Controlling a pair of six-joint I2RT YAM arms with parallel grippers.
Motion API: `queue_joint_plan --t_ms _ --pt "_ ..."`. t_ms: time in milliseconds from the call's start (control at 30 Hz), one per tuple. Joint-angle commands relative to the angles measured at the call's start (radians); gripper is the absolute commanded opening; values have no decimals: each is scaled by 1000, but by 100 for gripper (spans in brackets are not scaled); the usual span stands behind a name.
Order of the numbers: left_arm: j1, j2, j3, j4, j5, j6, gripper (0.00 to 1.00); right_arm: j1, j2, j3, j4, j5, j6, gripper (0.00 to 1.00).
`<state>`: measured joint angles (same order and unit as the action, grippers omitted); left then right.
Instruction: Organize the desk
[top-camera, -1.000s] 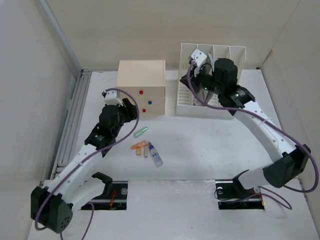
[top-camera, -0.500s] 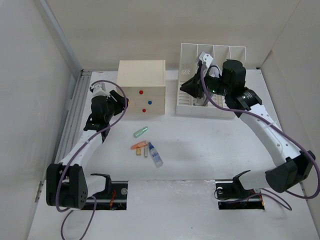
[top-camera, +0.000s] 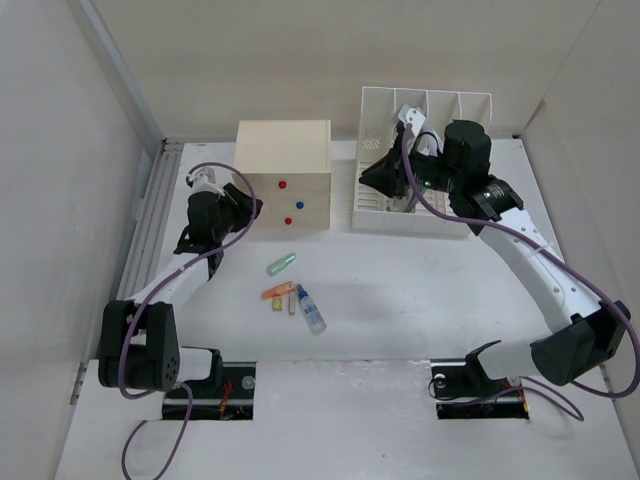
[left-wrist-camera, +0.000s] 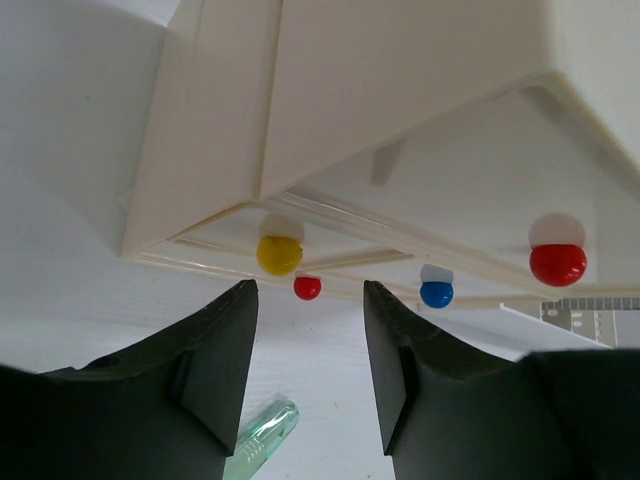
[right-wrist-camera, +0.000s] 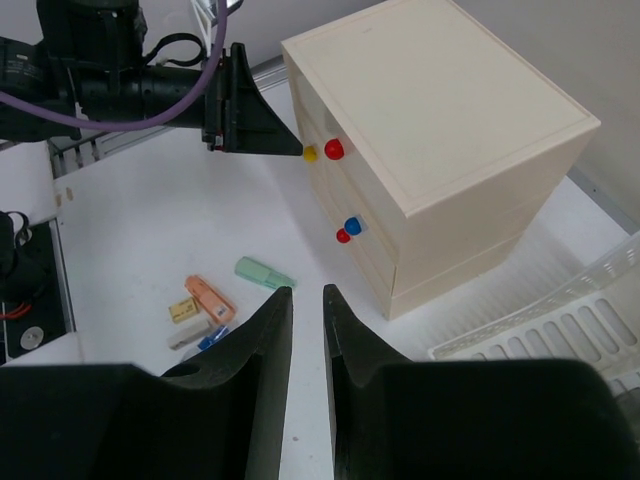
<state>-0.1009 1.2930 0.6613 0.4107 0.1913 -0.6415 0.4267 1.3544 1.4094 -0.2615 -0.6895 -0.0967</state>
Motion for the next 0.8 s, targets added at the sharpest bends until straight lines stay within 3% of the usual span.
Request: queue_joint_plan --t_ms 0,767 --pt "15 15 -5 73 20 -20 43 4 -5 -4 36 -36 12 24" --pt "24 104 4 143 -21 -38 34 -5 5 -4 45 -36 12 24"
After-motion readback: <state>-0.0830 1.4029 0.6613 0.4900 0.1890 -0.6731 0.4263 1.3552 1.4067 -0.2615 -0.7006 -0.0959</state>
